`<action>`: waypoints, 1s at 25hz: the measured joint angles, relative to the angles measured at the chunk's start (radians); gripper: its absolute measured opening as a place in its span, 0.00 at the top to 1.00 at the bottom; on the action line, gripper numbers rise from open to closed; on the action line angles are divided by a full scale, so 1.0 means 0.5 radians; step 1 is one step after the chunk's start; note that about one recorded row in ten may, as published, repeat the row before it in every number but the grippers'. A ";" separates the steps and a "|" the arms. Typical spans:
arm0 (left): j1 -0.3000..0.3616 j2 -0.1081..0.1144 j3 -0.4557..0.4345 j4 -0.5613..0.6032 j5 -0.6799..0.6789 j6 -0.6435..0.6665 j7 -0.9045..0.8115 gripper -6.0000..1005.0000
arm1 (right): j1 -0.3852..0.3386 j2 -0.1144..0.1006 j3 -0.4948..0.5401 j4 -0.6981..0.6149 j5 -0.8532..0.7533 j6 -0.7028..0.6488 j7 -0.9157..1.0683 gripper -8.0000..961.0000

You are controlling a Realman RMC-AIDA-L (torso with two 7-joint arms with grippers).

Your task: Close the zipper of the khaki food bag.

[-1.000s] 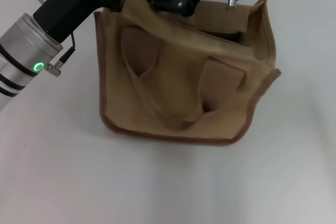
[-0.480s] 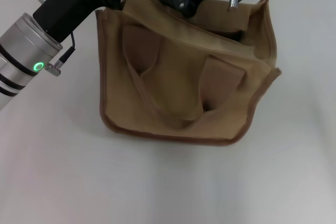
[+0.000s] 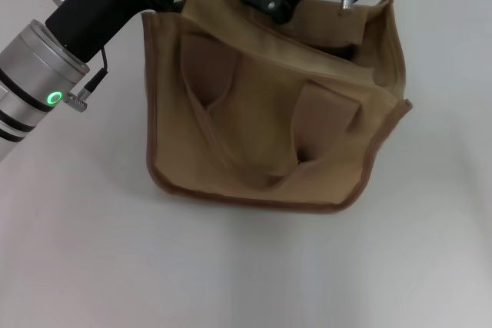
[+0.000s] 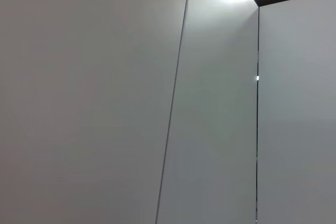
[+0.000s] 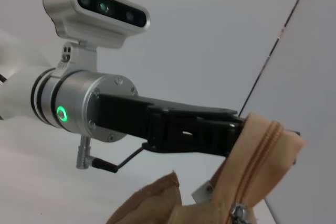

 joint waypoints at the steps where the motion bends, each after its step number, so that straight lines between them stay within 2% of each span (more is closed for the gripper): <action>1: 0.001 0.000 -0.001 0.000 0.000 0.000 0.001 0.97 | -0.015 0.000 0.000 -0.018 0.000 -0.001 0.003 0.99; 18: -0.001 0.003 -0.006 0.000 0.000 -0.023 0.004 0.97 | -0.252 -0.001 0.003 -0.259 0.006 -0.019 0.105 0.99; 25: -0.003 0.000 -0.006 0.000 0.000 -0.017 -0.005 0.97 | -0.272 0.002 0.009 -0.270 0.101 -0.006 0.117 0.99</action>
